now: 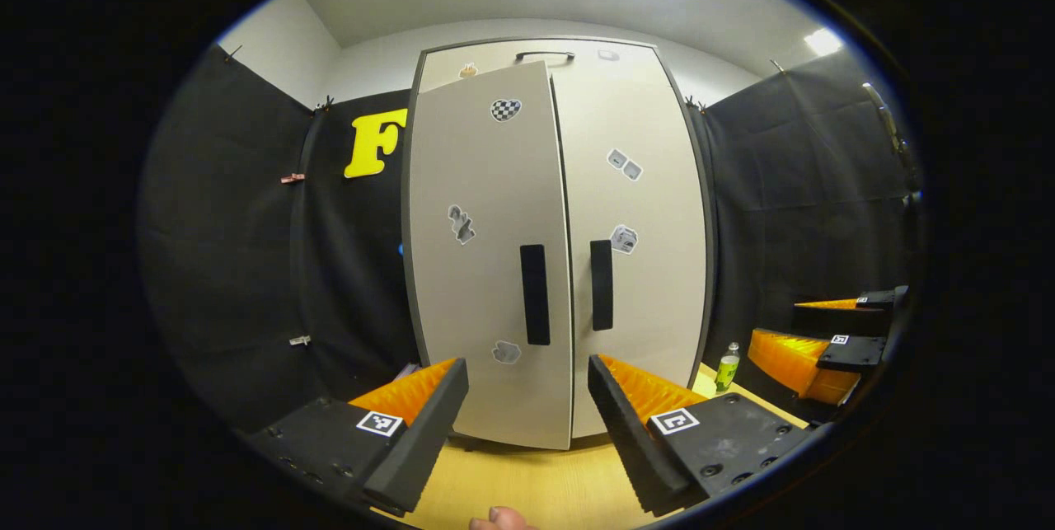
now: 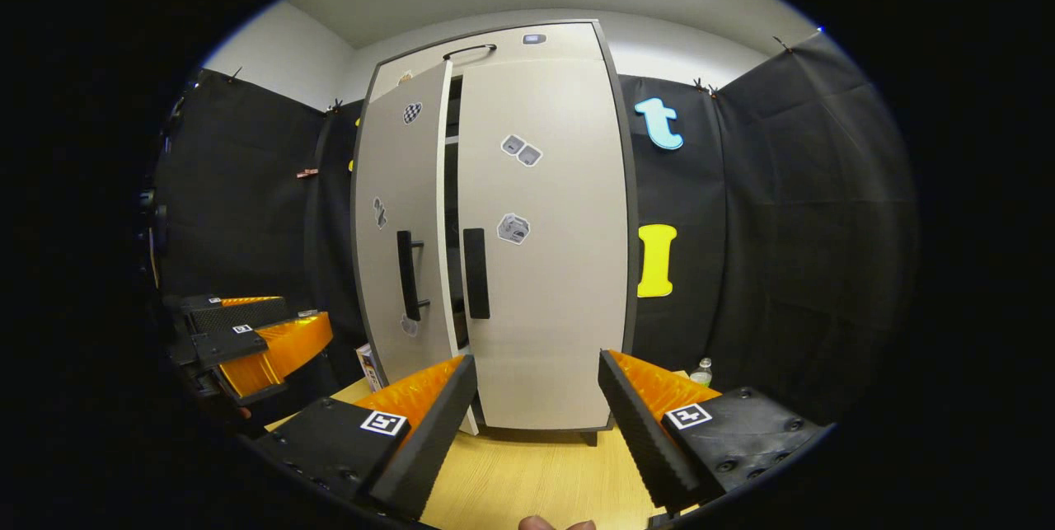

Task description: Grab one shoe with the right hand and put it into the shoe cabinet, grab the other shoe with the left hand and put it into the shoe cabinet; then close the right door with the right hand and the left door with the left hand.

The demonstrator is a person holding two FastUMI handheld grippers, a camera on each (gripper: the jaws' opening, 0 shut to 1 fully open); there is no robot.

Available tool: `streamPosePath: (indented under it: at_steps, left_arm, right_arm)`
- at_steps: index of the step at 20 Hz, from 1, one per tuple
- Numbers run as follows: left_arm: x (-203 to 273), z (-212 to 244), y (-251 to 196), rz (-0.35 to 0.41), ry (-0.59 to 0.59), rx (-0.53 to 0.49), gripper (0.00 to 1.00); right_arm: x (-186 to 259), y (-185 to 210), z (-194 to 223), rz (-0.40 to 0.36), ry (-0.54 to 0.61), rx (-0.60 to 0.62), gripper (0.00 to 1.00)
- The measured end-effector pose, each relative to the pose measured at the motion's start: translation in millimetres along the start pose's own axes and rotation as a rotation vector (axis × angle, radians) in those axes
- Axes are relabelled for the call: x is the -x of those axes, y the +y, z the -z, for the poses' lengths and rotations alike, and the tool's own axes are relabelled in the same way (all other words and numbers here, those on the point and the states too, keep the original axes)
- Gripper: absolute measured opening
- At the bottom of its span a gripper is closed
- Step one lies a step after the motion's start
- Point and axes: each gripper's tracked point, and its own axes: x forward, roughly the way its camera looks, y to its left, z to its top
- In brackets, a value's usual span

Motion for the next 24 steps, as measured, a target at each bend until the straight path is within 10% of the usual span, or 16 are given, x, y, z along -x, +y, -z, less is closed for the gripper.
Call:
streamPosePath:
  at_steps: [24]
  left_arm:
    - [-6,18,-21,-0.115,-0.027,0.005,0.92]
  right_arm:
    - [-4,-12,17,-0.128,0.020,-0.045,0.98]
